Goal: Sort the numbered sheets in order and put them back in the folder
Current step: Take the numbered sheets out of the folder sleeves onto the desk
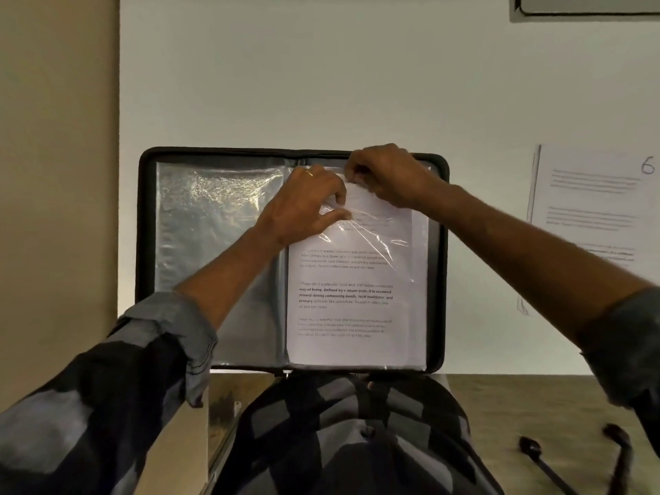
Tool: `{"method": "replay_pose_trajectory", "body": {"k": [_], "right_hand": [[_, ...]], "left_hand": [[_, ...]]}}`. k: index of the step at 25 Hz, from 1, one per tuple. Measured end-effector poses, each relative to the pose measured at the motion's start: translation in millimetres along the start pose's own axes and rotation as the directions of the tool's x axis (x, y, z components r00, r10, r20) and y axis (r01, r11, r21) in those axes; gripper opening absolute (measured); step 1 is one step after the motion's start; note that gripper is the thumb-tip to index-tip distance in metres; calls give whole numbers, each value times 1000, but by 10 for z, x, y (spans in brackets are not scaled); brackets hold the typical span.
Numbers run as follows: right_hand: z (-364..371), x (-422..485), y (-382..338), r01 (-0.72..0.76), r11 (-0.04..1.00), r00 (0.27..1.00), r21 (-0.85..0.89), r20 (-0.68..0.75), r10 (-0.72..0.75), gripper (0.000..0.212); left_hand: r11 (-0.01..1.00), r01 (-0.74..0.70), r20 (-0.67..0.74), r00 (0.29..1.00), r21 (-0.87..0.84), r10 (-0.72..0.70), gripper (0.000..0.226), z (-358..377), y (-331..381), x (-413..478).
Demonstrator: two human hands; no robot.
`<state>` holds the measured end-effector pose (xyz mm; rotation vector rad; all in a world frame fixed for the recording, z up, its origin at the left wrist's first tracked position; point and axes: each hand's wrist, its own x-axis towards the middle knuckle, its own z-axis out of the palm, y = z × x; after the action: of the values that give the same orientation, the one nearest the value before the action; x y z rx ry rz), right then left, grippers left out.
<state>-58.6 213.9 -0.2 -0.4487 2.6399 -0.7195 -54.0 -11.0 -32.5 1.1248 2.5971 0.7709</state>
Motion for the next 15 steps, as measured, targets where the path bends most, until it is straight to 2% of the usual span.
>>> {"method": "replay_pose_trajectory", "body": {"k": [2,6,10,12,15], "right_hand": [[-119,90,-14,-98,995,988,-6,118,99,12],[-248,281,-35,-232,972,915,-24,335,226,17],[-299,400,-77,-266,962,846,-61,464,263,14],[-348,426,-98,-223,969,836,-107,491,246,12],[-482,458,-80,-176,964,870,-199,426,246,14]], "left_hand": [[1000,-22,-8,1000,20,22,35,8,-21,-3],[998,-39,-40,998,42,41,37,21,-33,-13],[1000,-23,-66,998,13,24,43,-19,8,-14],[999,-10,-92,996,-41,6,54,-73,17,-1],[992,72,-155,984,-103,-88,65,-181,13,78]]}}
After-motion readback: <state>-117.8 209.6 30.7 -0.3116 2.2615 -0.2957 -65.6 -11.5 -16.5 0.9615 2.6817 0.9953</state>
